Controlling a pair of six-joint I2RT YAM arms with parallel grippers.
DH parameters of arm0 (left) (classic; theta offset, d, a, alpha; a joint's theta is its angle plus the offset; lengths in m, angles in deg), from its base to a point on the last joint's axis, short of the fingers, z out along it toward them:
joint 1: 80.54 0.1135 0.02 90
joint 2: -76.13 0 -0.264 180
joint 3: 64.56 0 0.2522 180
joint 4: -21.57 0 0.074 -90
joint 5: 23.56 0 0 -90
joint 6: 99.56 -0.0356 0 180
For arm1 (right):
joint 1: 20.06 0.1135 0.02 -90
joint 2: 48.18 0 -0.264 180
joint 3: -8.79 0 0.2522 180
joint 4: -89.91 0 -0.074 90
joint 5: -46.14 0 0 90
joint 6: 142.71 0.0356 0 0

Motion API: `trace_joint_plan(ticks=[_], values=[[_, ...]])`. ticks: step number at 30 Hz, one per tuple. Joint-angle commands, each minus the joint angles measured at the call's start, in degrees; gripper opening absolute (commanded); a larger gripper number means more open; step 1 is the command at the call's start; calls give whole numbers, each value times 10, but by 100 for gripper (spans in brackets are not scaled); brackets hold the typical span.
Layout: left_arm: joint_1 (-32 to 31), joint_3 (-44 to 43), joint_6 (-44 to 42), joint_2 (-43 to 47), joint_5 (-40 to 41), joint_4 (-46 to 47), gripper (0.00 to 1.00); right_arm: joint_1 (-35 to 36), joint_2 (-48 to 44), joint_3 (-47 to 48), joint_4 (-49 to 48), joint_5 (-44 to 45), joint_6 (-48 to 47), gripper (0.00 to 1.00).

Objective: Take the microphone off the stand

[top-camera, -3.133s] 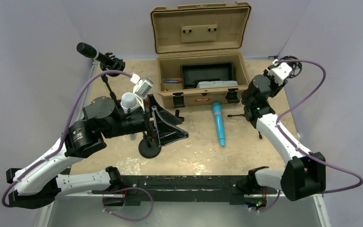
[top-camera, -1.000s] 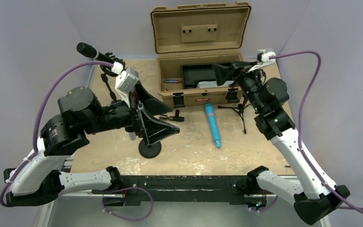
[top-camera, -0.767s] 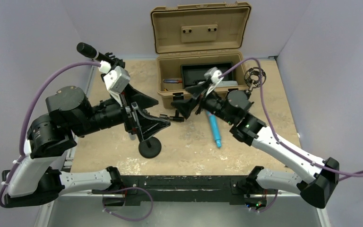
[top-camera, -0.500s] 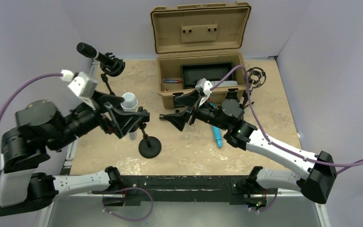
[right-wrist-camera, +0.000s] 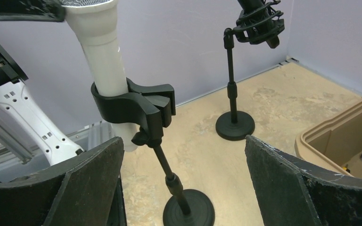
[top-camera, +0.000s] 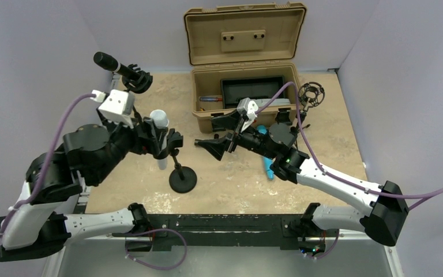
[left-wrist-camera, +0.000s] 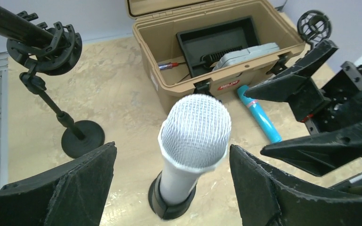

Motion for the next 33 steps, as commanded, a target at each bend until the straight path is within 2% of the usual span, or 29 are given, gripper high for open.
trace_joint_plan(ticks=[1,5,8,12,16,18,22,28,33], values=[[3,18,-14,-16,26,70,86,1,-33,-18,-16,25,-13,99],[2,50,-12,-9,18,120,84,1,-43,-24,4,41,-15,99],[3,66,-13,-13,21,134,74,1,-49,-28,13,49,-16,99],[3,76,-17,-15,3,138,44,1,-51,-24,25,59,-25,99],[4,93,-40,-9,-87,154,17,1,-51,-12,48,62,-53,99],[5,98,-53,-6,-125,160,1,1,-54,-6,59,59,-66,99],[7,112,-101,5,-211,184,0,1,-71,-5,62,45,-88,99],[17,135,-191,10,-427,241,0,1,-90,-10,66,3,-112,99],[30,107,-205,-39,-472,225,0,1,-114,-30,41,-18,-134,99]])
